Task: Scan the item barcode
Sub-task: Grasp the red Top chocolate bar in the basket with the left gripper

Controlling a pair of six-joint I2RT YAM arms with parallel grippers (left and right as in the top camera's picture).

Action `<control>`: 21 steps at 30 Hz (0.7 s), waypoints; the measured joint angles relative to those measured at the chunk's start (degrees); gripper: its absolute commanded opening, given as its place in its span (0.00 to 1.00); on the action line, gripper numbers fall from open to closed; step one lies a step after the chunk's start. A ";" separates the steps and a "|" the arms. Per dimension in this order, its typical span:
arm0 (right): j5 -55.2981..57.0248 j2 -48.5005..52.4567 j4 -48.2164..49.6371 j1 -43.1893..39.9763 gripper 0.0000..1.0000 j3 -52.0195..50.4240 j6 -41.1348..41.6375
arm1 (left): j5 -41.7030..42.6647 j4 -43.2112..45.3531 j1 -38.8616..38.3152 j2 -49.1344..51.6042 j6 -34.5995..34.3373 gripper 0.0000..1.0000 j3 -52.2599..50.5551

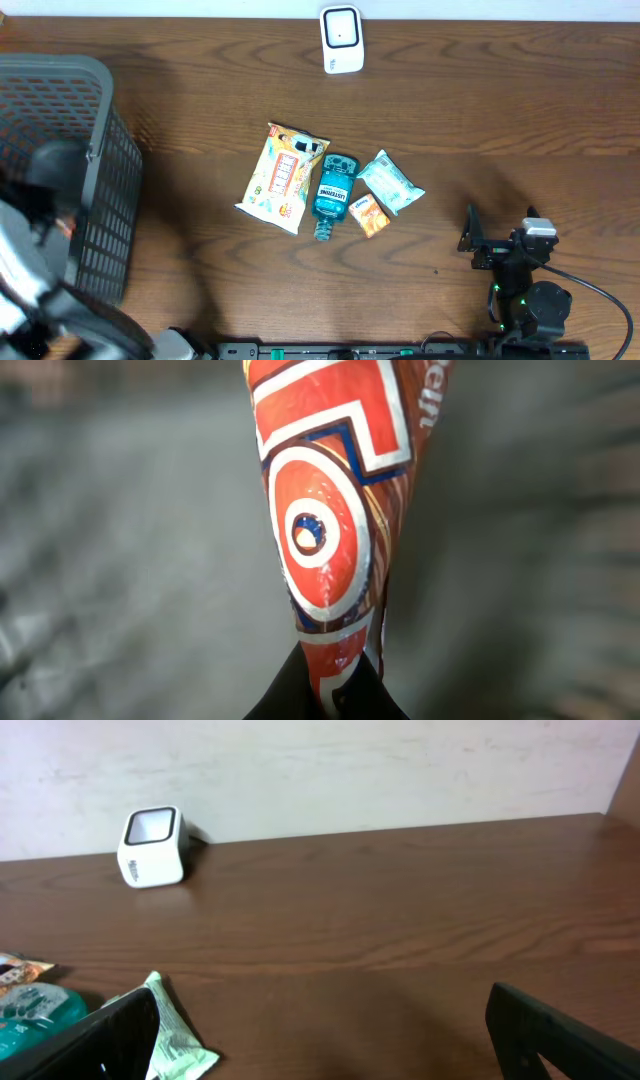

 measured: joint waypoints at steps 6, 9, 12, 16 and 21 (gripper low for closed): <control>0.00 0.00 -0.02 0.00 0.99 0.00 0.00 | 6.10 1.66 0.00 -17.14 -3.30 0.07 4.39; 0.00 0.00 0.00 0.00 0.99 0.00 0.00 | 11.89 3.93 -0.90 -24.41 -6.19 0.07 4.55; 0.00 0.00 0.00 0.00 0.99 0.00 0.00 | 17.73 8.00 -5.22 -29.29 -8.52 0.07 4.59; 0.00 0.00 -0.02 0.00 0.99 0.00 0.00 | 21.77 10.73 -17.57 -33.51 -10.21 0.07 4.59; 0.00 0.00 -0.02 0.00 0.99 0.00 0.00 | 19.02 10.80 -37.18 -33.11 -10.69 0.07 4.55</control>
